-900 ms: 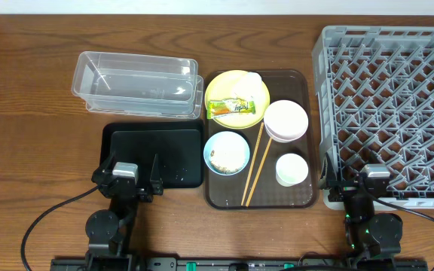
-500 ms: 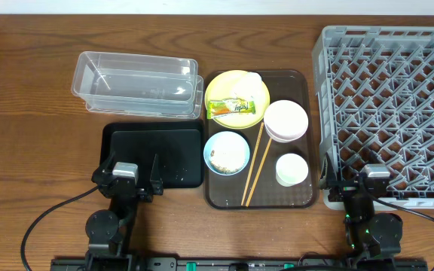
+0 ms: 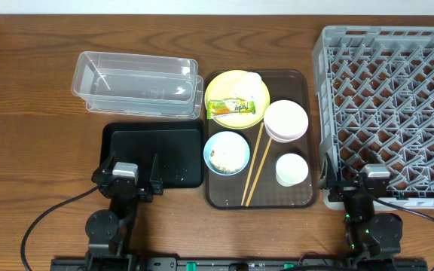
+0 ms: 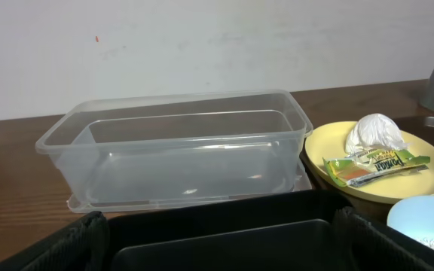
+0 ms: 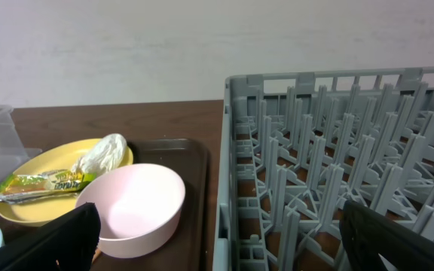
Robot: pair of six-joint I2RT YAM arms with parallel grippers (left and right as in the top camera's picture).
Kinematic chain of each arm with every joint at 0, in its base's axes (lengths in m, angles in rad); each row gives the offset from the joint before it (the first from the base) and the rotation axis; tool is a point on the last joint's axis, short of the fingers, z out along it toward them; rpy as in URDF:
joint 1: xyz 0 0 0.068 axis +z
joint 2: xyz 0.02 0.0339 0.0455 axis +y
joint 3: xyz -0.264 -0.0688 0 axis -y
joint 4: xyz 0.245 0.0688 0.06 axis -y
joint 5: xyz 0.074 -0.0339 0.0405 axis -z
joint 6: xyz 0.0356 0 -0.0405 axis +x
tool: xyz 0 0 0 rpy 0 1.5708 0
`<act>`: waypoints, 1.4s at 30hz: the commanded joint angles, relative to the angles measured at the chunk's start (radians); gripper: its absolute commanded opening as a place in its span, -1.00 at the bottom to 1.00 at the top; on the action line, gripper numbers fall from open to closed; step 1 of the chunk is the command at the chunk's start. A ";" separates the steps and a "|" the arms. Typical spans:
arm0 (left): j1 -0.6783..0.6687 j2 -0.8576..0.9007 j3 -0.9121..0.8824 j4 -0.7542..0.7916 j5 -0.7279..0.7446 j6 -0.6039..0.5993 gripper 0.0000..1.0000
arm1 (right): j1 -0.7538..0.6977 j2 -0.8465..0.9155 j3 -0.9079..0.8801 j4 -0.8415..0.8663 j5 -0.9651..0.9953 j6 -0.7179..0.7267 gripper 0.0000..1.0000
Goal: Sort waste into correct bins and load items into the dishwasher rack
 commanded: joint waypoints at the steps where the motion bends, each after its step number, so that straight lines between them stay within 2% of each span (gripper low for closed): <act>1: 0.003 -0.007 -0.014 -0.036 0.024 0.010 0.93 | -0.011 0.000 -0.004 0.000 0.009 -0.016 0.98; 11: 0.003 -0.007 -0.014 -0.036 0.025 0.010 0.93 | -0.011 0.000 -0.004 0.013 0.025 -0.021 0.98; 16: 0.003 -0.007 -0.014 -0.031 0.018 0.010 0.93 | -0.011 0.000 -0.004 0.015 0.098 -0.021 0.99; 21: 0.003 -0.007 -0.014 -0.032 0.016 0.004 0.93 | -0.011 0.000 -0.004 0.019 0.073 -0.019 0.99; 27: 0.003 0.032 0.013 -0.055 -0.005 -0.122 0.93 | -0.011 0.006 0.016 0.023 0.078 -0.020 0.98; 33: 0.003 0.223 0.161 -0.109 -0.010 -0.134 0.93 | -0.011 0.125 0.145 -0.071 0.110 -0.020 0.99; 37: 0.003 0.440 0.329 -0.159 -0.005 -0.134 0.94 | -0.011 0.301 0.283 -0.129 0.126 -0.020 0.99; 42: 0.003 0.758 0.635 -0.335 0.029 -0.134 0.94 | -0.011 0.592 0.502 -0.269 0.120 -0.020 0.99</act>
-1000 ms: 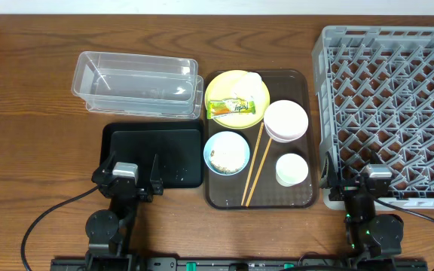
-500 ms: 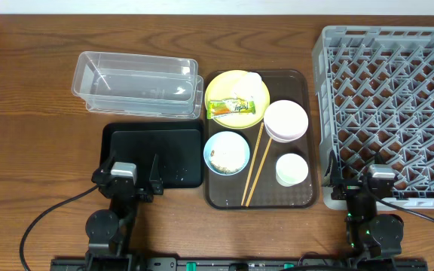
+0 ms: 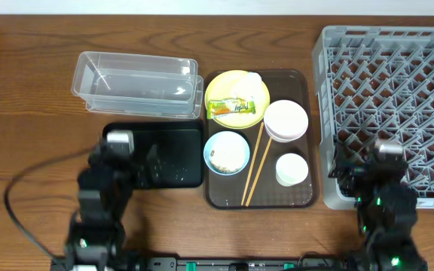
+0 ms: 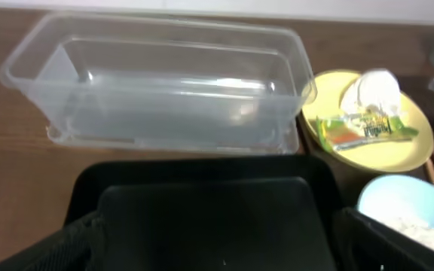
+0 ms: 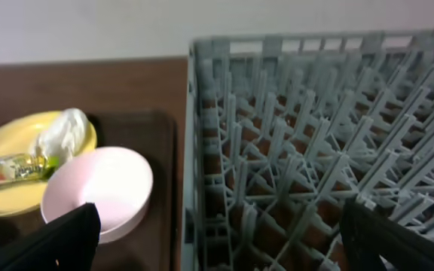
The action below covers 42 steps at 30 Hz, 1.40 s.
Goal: Sort waste into correct bins and load items into the dishwasher rack
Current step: 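Reach the left gripper to the green snack wrapper on the yellow plate and grasp it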
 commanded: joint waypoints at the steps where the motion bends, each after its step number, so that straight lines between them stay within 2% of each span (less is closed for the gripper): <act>1: 0.003 0.184 0.203 -0.098 0.023 -0.009 0.93 | -0.011 0.174 0.141 -0.079 0.004 -0.013 0.99; 6: -0.005 0.470 0.550 -0.428 0.069 -0.008 0.94 | -0.011 0.442 0.391 -0.333 -0.013 -0.013 0.98; 8: -0.005 0.544 0.645 -0.535 0.062 -0.008 0.94 | -0.011 0.520 0.462 -0.397 -0.013 -0.014 0.98; 10: -0.005 0.583 0.685 -0.577 0.062 -0.009 0.94 | -0.011 0.576 0.509 -0.430 -0.014 -0.013 0.98; 13: -0.005 0.616 0.689 -0.563 0.110 -0.051 0.94 | -0.011 0.626 0.537 -0.449 -0.014 -0.013 0.99; 17: -0.010 0.633 0.689 -0.463 0.171 -0.016 0.93 | -0.011 0.629 0.537 -0.448 -0.014 -0.013 0.98; 21: -0.070 0.657 0.707 -0.353 0.151 0.090 0.93 | -0.011 0.629 0.537 -0.442 -0.014 -0.013 0.98; 26: -0.203 0.759 0.774 -0.273 -0.005 0.256 0.93 | -0.011 0.629 0.537 -0.441 -0.021 -0.013 0.98; 30: -0.295 0.871 0.809 -0.203 -0.011 0.349 0.93 | -0.011 0.629 0.537 -0.442 -0.021 -0.013 0.98; 37: -0.406 1.067 0.809 -0.014 -0.011 0.359 0.93 | -0.011 0.629 0.537 -0.441 -0.021 -0.013 0.98; 42: -0.435 1.182 0.809 0.028 -0.011 0.359 0.91 | -0.011 0.629 0.537 -0.443 -0.021 -0.013 0.98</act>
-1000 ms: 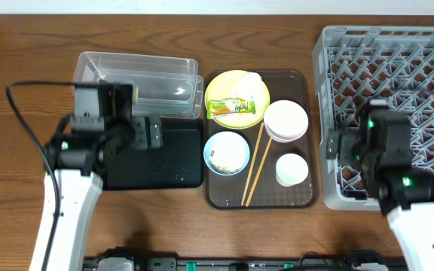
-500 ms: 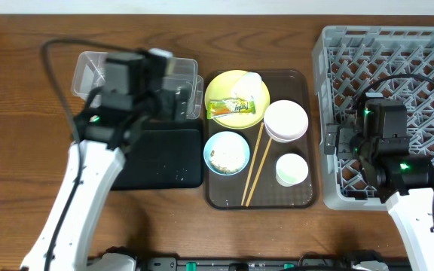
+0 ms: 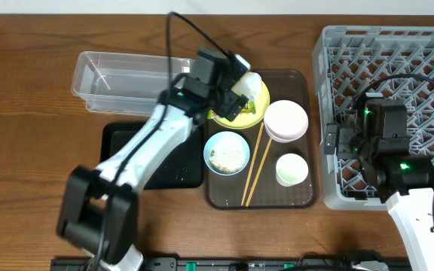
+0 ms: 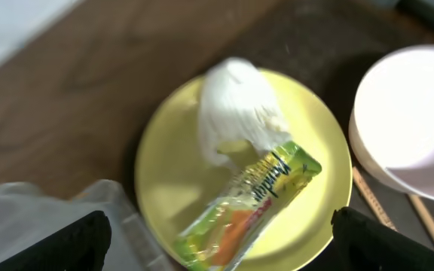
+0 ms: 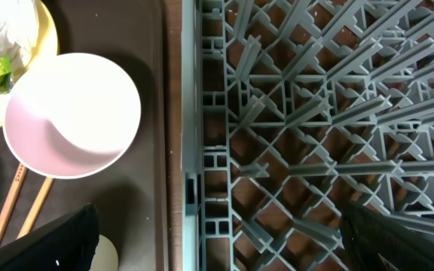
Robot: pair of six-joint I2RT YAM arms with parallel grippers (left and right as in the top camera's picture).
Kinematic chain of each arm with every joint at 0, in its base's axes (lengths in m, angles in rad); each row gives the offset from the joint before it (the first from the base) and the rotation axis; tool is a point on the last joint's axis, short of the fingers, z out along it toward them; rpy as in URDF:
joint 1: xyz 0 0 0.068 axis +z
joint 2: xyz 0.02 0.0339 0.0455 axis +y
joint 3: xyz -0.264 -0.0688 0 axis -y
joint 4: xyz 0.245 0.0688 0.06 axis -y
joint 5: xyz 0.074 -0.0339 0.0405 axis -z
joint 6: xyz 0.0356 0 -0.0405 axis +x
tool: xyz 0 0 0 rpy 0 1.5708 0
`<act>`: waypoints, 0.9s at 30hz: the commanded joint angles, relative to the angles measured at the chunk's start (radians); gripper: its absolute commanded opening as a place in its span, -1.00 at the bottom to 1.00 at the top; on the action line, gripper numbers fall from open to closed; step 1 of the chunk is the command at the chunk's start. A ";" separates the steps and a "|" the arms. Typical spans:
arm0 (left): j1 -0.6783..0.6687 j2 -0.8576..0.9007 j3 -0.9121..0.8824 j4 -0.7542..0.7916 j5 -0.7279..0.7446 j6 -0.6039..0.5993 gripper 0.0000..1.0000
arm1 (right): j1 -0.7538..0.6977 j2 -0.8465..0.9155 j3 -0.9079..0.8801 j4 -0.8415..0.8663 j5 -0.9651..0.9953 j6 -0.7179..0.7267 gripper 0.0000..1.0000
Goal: Sort waste into correct bins and load items into the dishwasher rack
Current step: 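Reach the left gripper to the green snack wrapper on the yellow plate and grasp it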
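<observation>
My left gripper (image 3: 228, 92) hangs open over the yellow plate (image 4: 311, 181) on the brown tray (image 3: 262, 203), its jaws spread wide with nothing between them. On the plate lie a green snack wrapper (image 4: 251, 199) and a crumpled white tissue (image 4: 236, 113). My right gripper (image 3: 339, 140) is open above the left edge of the grey dishwasher rack (image 5: 292, 120), beside the pink bowl (image 5: 72, 113). The tray also holds a blue bowl (image 3: 227, 152) with crumbs, a white cup (image 3: 291, 168) and wooden chopsticks (image 3: 256, 165).
A clear plastic bin (image 3: 123, 79) stands at the back left, touching the tray. A black bin (image 3: 115, 139) lies in front of it, crossed by my left arm. The rack fills the table's right side.
My left gripper was low over the black bin at the front; it is now stretched out over the yellow plate. My right gripper is higher and looks straight down on the rack's left edge.
Both arms first sat folded at the table's front edge, grippers open and looking level across the table. Then both were raised a little and tilted down. Now the left is over the plate and the right over the rack's edge. Nothing on the table has moved.
</observation>
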 commanded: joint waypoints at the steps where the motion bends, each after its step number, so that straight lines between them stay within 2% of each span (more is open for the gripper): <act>1: -0.011 0.065 0.015 0.008 -0.012 0.021 0.92 | -0.011 -0.002 0.019 0.001 -0.005 -0.012 0.98; 10: -0.032 0.199 0.015 0.011 -0.008 0.020 0.90 | -0.011 -0.002 0.019 0.002 -0.005 -0.012 0.99; 14: -0.042 0.242 0.015 0.024 -0.008 0.021 0.75 | -0.011 -0.002 0.019 0.002 -0.005 -0.011 0.99; 16: -0.045 0.259 0.015 0.032 -0.008 0.020 0.59 | -0.011 -0.002 0.019 0.001 -0.005 -0.012 0.99; 19: -0.045 0.262 0.015 0.035 -0.008 0.020 0.22 | -0.011 -0.002 0.019 -0.002 -0.005 -0.012 0.99; 24: -0.045 0.262 0.015 0.029 -0.009 0.011 -0.50 | -0.011 -0.002 0.019 -0.006 -0.005 -0.012 0.99; 27: -0.045 0.258 0.015 0.030 -0.009 0.000 -0.73 | -0.011 -0.002 0.019 -0.006 -0.005 -0.012 0.98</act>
